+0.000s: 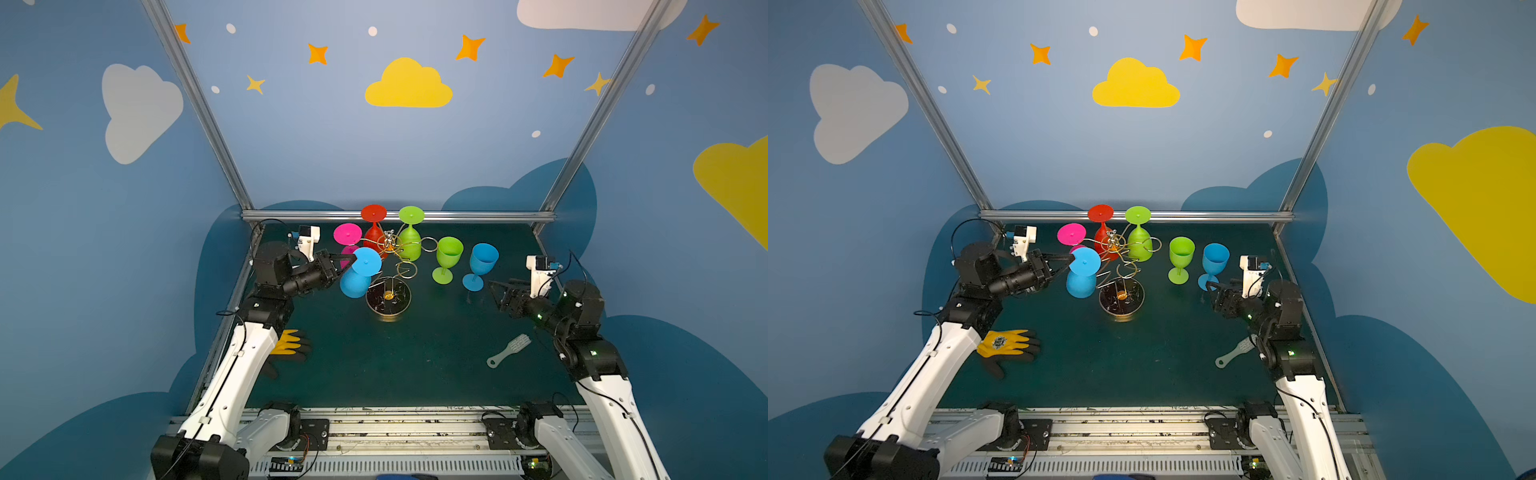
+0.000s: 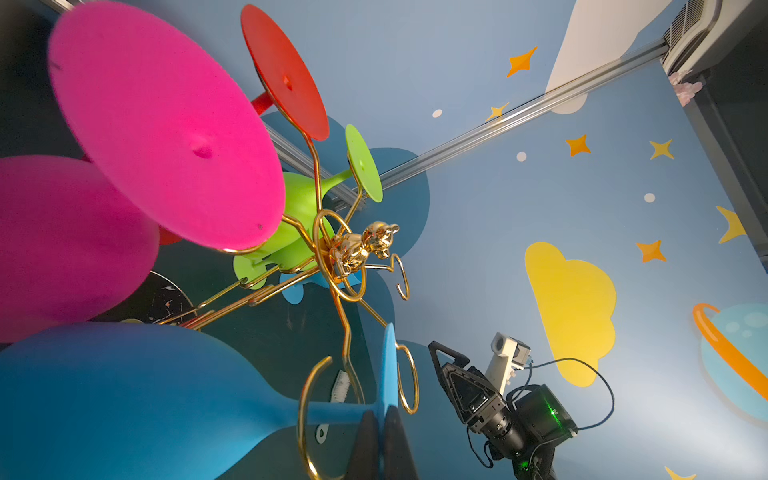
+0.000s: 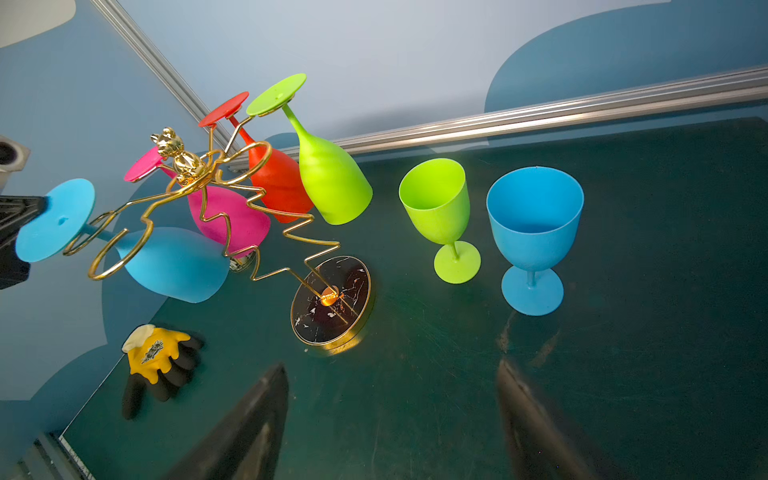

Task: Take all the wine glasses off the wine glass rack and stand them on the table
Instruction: 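Close the left gripper on the foot of the hanging light blue glass, then pull the light blue glass off the rack hook with the left gripper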

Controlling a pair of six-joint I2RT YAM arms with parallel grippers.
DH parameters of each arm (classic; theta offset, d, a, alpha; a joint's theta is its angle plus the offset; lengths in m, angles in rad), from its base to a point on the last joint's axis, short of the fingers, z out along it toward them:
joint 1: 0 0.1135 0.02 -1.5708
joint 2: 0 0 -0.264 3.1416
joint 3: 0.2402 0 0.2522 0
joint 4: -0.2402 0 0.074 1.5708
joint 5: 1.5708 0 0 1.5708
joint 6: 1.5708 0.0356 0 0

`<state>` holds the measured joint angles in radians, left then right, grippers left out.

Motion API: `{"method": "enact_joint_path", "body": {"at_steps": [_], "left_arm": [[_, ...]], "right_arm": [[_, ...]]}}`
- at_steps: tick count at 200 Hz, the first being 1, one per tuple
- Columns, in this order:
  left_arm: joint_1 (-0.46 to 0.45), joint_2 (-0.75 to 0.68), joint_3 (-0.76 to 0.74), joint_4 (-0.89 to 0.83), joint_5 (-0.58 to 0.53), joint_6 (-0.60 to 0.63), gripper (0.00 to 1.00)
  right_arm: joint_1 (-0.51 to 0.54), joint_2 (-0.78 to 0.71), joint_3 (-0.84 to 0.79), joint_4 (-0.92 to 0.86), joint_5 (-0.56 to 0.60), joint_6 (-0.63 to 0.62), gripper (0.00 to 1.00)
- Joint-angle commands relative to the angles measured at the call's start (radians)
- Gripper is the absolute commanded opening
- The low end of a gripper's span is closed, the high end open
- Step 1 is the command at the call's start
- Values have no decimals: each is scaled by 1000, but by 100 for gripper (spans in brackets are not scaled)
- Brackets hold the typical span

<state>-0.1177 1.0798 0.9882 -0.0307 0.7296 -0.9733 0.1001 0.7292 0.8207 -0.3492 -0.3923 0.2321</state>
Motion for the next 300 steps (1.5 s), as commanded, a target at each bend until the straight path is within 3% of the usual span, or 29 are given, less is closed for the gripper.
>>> {"method": "enact_joint_path", "body": {"at_steps": [1, 108, 216, 300], "left_arm": [[-10, 11, 42, 55, -6, 13, 3], [-16, 48, 95, -17, -94, 100, 3], [-84, 50, 165, -155, -247, 215, 3], [-92, 48, 162, -123, -309, 194, 3]], "right_arm": [[4, -11, 34, 6, -17, 10, 78], [3, -17, 40, 7, -26, 18, 78], [3, -23, 51, -5, -22, 14, 78], [3, -28, 56, -10, -20, 12, 78]]}}
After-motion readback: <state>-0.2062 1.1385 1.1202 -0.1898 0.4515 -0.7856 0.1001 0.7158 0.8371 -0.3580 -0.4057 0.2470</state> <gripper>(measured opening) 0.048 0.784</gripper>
